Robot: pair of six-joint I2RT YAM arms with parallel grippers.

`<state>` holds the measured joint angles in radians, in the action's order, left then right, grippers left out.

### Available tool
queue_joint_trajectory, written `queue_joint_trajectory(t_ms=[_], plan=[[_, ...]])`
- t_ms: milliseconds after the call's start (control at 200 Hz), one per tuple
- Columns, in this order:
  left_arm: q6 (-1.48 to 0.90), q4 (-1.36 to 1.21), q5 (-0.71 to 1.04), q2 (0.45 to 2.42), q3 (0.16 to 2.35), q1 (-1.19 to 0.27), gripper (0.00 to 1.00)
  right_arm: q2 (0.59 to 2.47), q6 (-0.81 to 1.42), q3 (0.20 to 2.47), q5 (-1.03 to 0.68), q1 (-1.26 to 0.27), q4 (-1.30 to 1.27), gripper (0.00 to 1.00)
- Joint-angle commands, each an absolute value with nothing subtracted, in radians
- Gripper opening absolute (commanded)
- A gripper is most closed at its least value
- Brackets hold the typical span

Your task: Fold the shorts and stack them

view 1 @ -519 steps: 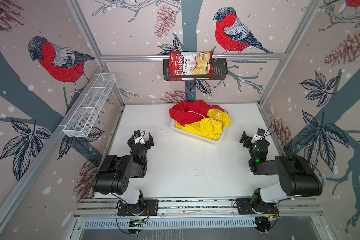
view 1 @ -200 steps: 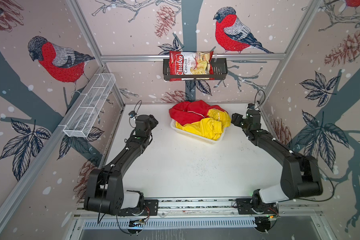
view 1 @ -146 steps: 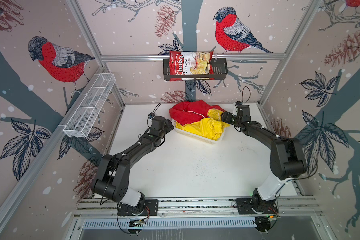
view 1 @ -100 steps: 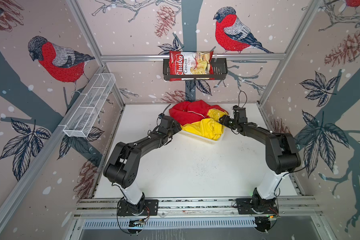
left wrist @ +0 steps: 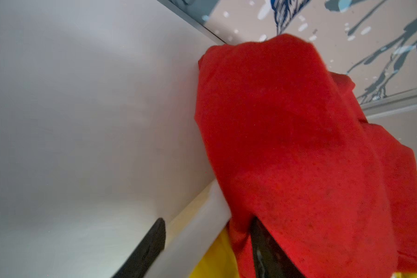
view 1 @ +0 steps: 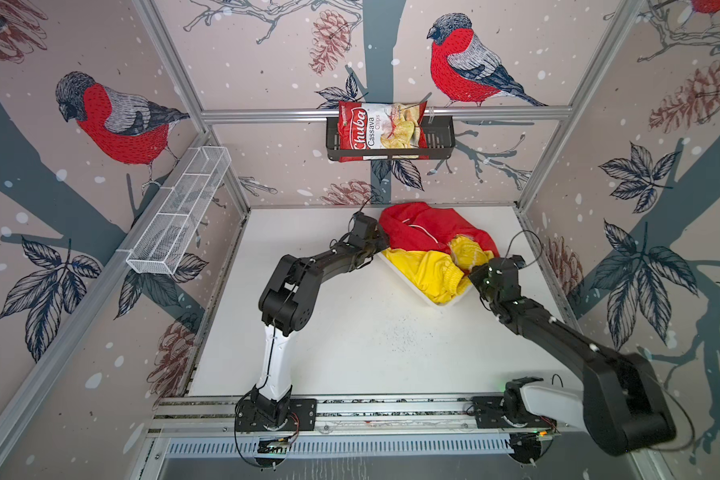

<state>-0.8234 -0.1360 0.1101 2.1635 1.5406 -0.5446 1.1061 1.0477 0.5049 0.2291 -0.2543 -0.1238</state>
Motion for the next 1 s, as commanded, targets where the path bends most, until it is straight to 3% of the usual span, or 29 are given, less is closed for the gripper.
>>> queue_joint_trajectory(t_ms=[0,125,275,385,615,735,885,996], plan=[[-0.801,-0.119,0.256,2.251,1.713,-0.607,0.57,0.966,1.197,0.463,0.313,-0.255,-0.110,0.10],[-0.793,-0.047,0.279,2.361,1.934,-0.648,0.59,0.853,1.201,0.433,0.369,-0.247,-0.059,0.25],[-0.806,0.002,0.296,2.455,2.131,-0.655,0.61,0.816,1.220,0.417,0.333,-0.235,0.008,0.58],[-0.810,0.022,0.307,2.489,2.216,-0.655,0.66,0.787,1.221,0.393,0.331,-0.232,0.018,0.69],[-0.771,0.060,0.304,2.456,2.203,-0.646,0.74,0.690,1.211,0.385,0.345,-0.196,0.052,0.74],[-0.767,0.036,0.303,2.373,2.071,-0.614,0.77,0.679,1.152,0.428,0.285,-0.201,0.064,0.81],[-0.782,-0.065,0.301,2.221,1.790,-0.581,0.68,0.721,1.029,0.552,0.305,-0.266,0.161,0.82],[-0.801,-0.109,0.329,2.175,1.674,-0.595,0.68,0.789,0.880,0.650,0.354,-0.285,0.169,0.80]])
